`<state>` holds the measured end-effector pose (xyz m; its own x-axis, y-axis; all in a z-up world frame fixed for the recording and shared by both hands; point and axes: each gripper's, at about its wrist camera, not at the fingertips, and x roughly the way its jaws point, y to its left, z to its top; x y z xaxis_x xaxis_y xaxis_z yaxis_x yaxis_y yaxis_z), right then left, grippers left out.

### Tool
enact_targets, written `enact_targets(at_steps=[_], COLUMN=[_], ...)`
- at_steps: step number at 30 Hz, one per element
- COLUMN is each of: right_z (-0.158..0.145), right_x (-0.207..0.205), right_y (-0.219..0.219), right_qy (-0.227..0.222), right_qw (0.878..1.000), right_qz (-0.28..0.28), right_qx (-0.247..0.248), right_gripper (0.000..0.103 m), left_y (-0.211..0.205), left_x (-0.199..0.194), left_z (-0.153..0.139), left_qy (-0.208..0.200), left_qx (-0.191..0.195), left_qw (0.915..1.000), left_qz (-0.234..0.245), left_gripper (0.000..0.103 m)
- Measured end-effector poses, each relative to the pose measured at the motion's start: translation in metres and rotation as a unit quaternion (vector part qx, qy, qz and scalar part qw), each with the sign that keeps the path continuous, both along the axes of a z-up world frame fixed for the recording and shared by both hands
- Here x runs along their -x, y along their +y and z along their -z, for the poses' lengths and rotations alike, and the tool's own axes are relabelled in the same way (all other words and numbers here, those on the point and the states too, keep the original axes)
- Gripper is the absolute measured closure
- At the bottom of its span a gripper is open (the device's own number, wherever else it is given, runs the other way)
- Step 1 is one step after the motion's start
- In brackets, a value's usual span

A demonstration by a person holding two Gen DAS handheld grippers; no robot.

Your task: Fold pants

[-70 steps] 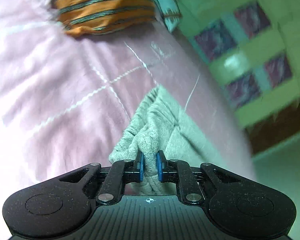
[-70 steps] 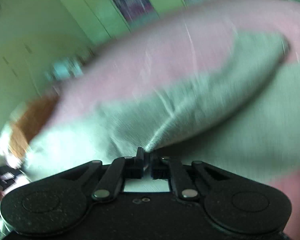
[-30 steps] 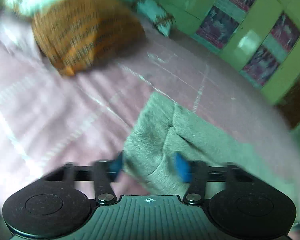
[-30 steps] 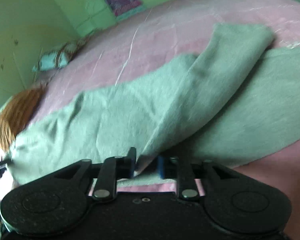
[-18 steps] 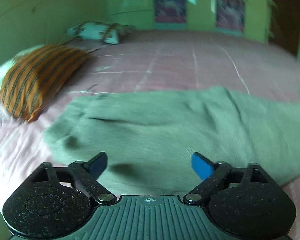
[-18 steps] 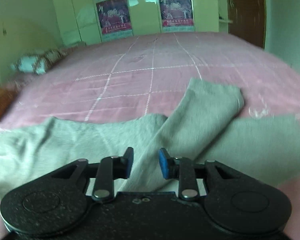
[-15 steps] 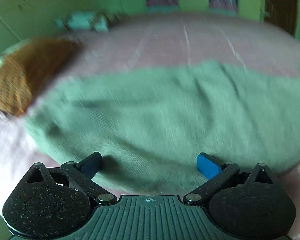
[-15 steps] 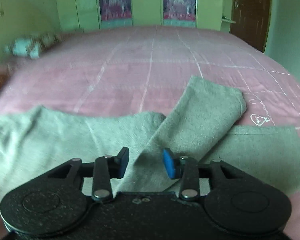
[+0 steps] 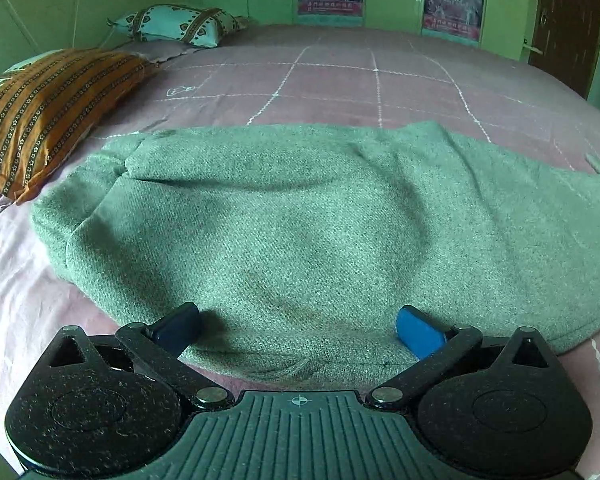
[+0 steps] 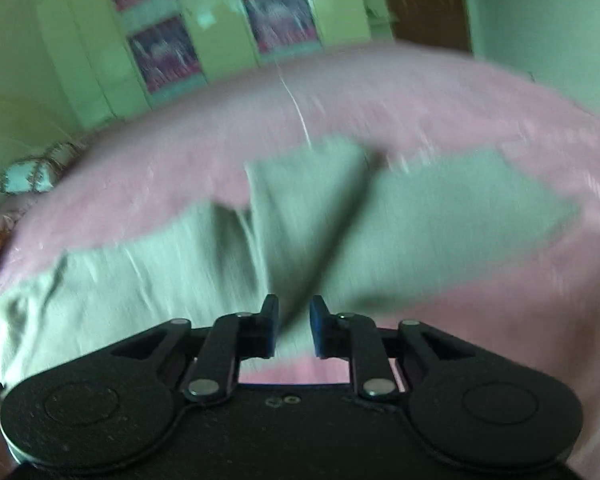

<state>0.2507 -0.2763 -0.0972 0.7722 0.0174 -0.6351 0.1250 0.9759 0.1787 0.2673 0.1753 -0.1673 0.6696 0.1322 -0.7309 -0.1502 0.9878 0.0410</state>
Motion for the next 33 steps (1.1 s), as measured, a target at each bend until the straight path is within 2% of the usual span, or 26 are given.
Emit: enact_targets(at_steps=[2, 4, 6, 7, 8, 9, 10, 12, 13, 14, 15, 16, 17, 19, 20, 22, 23, 25, 27, 29, 33], right_z=[-0.003, 0.003, 0.016, 0.022, 0.027, 0.027, 0.023, 0.011, 0.008, 0.007, 0.013, 0.023, 0.032, 0.035, 0.03, 0.013, 0.006, -0.001, 0.002, 0.013, 0.033], right_x=[-0.025, -0.052, -0.077, -0.082, -0.085, -0.084, -0.078, -0.058, -0.043, -0.028, -0.011, 0.004, 0.015, 0.031, 0.034, 0.035, 0.029, 0.013, -0.009, -0.031, -0.068], right_y=[0.014, 0.032, 0.05, 0.054, 0.056, 0.052, 0.043, 0.01, -0.008, -0.027, -0.05, -0.067, -0.076, -0.082, -0.082, -0.066, -0.053, -0.023, 0.004, 0.024, 0.038], right_qy=[0.001, 0.008, 0.045, 0.061, 0.067, 0.064, 0.063, 0.054, 0.046, 0.042, 0.049, 0.064, 0.075, 0.057, 0.045, 0.001, -0.02, -0.029, -0.025, -0.014, 0.019], right_qw=[0.999, 0.992, 0.977, 0.967, 0.959, 0.957, 0.964, 0.986, 0.992, 0.996, 0.995, 0.99, 0.987, 0.99, 0.993, 0.999, 0.998, 0.989, 0.971, 0.953, 0.938], right_qz=[-0.032, -0.071, -0.098, -0.098, -0.095, -0.09, -0.073, -0.019, 0.014, 0.05, 0.083, 0.112, 0.125, 0.104, 0.094, 0.054, 0.021, -0.048, -0.114, -0.159, -0.196], right_qx=[0.042, 0.101, 0.185, 0.227, 0.26, 0.267, 0.247, 0.154, 0.112, 0.066, -0.001, -0.052, -0.065, -0.07, -0.065, 0.007, 0.055, 0.138, 0.208, 0.256, 0.285], right_gripper=[0.079, 0.074, 0.074, 0.076, 0.085, 0.099, 0.103, 0.103, 0.103, 0.103, 0.103, 0.103, 0.103, 0.103, 0.08, 0.065, 0.064, 0.063, 0.065, 0.066, 0.071], left_y=[0.002, 0.003, 0.003, 0.003, 0.003, 0.003, 0.003, 0.003, 0.003, 0.003, 0.003, 0.003, 0.003, 0.003, 0.002, 0.002, 0.002, 0.002, 0.003, 0.007, 0.019], left_x=[-0.001, -0.001, -0.002, -0.002, -0.002, -0.002, -0.002, -0.002, -0.002, -0.002, -0.002, -0.002, -0.002, -0.002, -0.002, -0.002, -0.003, -0.003, -0.003, -0.001, 0.015], left_z=[0.001, 0.001, 0.001, 0.001, 0.001, 0.001, 0.001, 0.002, 0.002, 0.002, 0.002, 0.002, 0.002, 0.003, 0.002, 0.002, 0.002, 0.002, 0.002, 0.0, -0.011], left_qy=[0.0, 0.0, 0.0, 0.001, 0.0, 0.0, -0.001, -0.001, -0.001, -0.002, -0.002, -0.002, -0.002, -0.002, -0.002, -0.002, -0.002, -0.002, -0.002, -0.01, -0.061], left_qx=[0.001, 0.004, 0.005, 0.006, 0.006, 0.006, 0.007, 0.007, 0.006, 0.006, 0.005, 0.004, 0.005, 0.004, 0.004, 0.004, 0.004, 0.003, 0.006, 0.019, 0.01], left_qw=[1.0, 1.0, 1.0, 1.0, 1.0, 1.0, 1.0, 1.0, 1.0, 1.0, 1.0, 1.0, 1.0, 1.0, 1.0, 1.0, 1.0, 1.0, 1.0, 0.9997, 0.9945], left_qz=[0.0, 0.0, 0.0, -0.001, -0.001, -0.001, -0.001, -0.002, -0.002, -0.002, -0.001, -0.001, -0.002, -0.002, -0.002, -0.002, -0.003, -0.003, -0.004, -0.01, -0.085], left_gripper=[0.0, 0.0, 0.0, 0.0, 0.0, 0.0, 0.0, 0.0, 0.0, 0.0, 0.0, 0.0, 0.0, 0.0, 0.0, 0.0, 0.0, 0.0, 0.0, 0.0, 0.0])
